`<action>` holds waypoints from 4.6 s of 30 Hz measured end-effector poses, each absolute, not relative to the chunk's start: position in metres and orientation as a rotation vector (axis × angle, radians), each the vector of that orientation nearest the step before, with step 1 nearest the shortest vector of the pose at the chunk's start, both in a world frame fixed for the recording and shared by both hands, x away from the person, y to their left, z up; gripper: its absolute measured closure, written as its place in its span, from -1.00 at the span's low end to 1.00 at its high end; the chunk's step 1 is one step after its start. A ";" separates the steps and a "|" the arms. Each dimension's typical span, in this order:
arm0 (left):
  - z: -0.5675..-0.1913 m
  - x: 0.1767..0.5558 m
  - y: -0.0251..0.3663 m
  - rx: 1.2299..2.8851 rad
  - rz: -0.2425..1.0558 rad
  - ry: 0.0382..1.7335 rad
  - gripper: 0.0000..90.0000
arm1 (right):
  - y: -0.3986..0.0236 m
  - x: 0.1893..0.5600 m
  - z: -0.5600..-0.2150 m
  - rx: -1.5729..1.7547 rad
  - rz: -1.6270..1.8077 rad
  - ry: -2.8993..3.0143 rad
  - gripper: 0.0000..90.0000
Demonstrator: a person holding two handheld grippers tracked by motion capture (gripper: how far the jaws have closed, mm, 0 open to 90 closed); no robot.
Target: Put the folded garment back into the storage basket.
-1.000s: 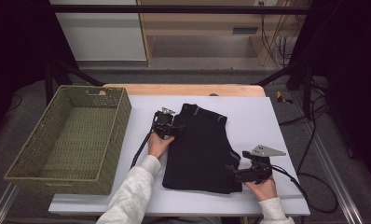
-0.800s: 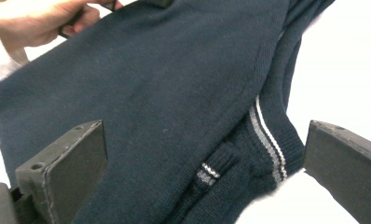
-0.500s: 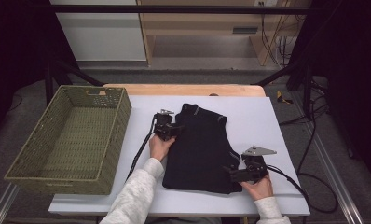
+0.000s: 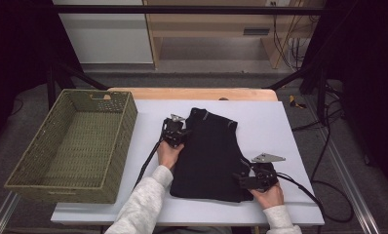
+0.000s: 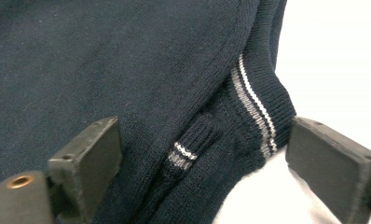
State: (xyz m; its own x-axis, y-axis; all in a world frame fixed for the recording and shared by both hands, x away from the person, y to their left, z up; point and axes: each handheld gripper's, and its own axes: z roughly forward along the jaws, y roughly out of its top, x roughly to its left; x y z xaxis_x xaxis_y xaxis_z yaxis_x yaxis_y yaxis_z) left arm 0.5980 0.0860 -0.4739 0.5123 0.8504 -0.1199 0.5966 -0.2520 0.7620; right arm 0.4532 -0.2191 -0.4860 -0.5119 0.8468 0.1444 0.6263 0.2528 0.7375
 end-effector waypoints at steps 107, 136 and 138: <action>-0.282 0.539 0.121 1.877 0.750 0.864 0.80 | -0.193 0.460 -0.414 1.319 1.626 2.050 0.51; -0.228 0.526 0.156 1.880 0.812 0.861 0.80 | -0.161 0.461 -0.380 1.180 1.755 2.009 0.51; -0.225 0.525 0.161 1.878 0.812 0.866 0.80 | -0.157 0.461 -0.379 1.167 1.761 2.011 0.51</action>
